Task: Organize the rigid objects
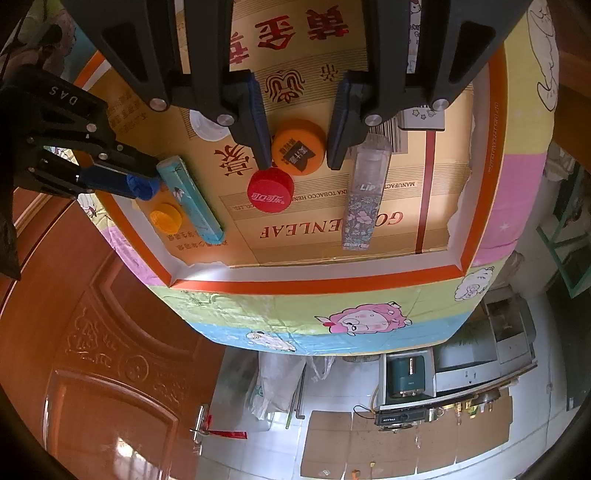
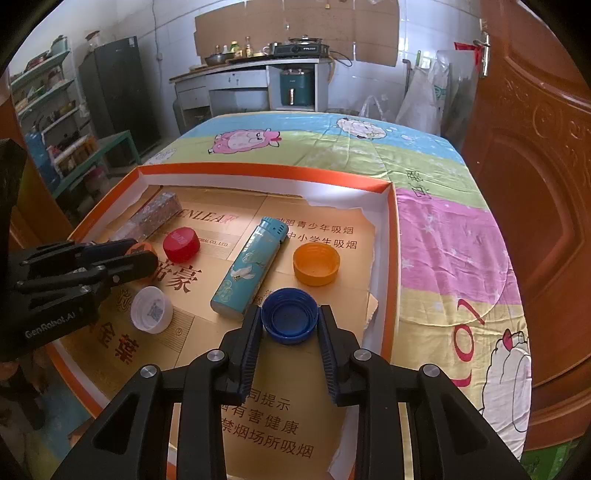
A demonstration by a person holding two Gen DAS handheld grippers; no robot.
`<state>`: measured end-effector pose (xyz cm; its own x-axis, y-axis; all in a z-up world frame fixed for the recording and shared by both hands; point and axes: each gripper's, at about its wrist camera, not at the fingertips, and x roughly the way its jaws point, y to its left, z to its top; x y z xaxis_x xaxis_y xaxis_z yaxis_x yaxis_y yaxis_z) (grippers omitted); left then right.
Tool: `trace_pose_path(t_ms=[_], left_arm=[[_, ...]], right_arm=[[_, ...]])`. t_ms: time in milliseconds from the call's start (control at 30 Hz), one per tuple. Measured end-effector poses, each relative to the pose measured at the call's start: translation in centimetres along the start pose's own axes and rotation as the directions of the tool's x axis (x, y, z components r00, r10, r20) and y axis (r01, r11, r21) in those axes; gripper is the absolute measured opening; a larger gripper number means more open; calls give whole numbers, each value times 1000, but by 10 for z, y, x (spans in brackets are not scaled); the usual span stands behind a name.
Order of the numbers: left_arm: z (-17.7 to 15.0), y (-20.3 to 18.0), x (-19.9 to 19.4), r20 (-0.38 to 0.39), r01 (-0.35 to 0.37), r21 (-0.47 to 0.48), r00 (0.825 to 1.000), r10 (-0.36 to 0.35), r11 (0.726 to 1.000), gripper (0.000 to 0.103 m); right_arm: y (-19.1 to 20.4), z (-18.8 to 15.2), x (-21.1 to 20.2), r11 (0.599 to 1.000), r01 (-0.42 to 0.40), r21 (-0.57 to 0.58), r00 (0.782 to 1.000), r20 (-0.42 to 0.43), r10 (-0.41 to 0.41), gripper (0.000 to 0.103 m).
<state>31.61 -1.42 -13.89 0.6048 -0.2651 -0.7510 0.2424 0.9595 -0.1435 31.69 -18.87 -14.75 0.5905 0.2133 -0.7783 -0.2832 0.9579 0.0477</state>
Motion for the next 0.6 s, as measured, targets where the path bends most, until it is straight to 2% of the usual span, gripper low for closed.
trace_pose_path(t_ms=[200, 600], left_arm=[[0, -1, -1, 1, 20, 0, 1000, -20, 1000, 39], [0, -4, -9, 15, 31, 8, 999, -31, 1000, 40]], right_arm=[[3, 0, 0, 1000, -2, -6, 1000, 1, 2, 36], [4, 0, -10, 1000, -2, 1, 1000, 19, 2, 36]])
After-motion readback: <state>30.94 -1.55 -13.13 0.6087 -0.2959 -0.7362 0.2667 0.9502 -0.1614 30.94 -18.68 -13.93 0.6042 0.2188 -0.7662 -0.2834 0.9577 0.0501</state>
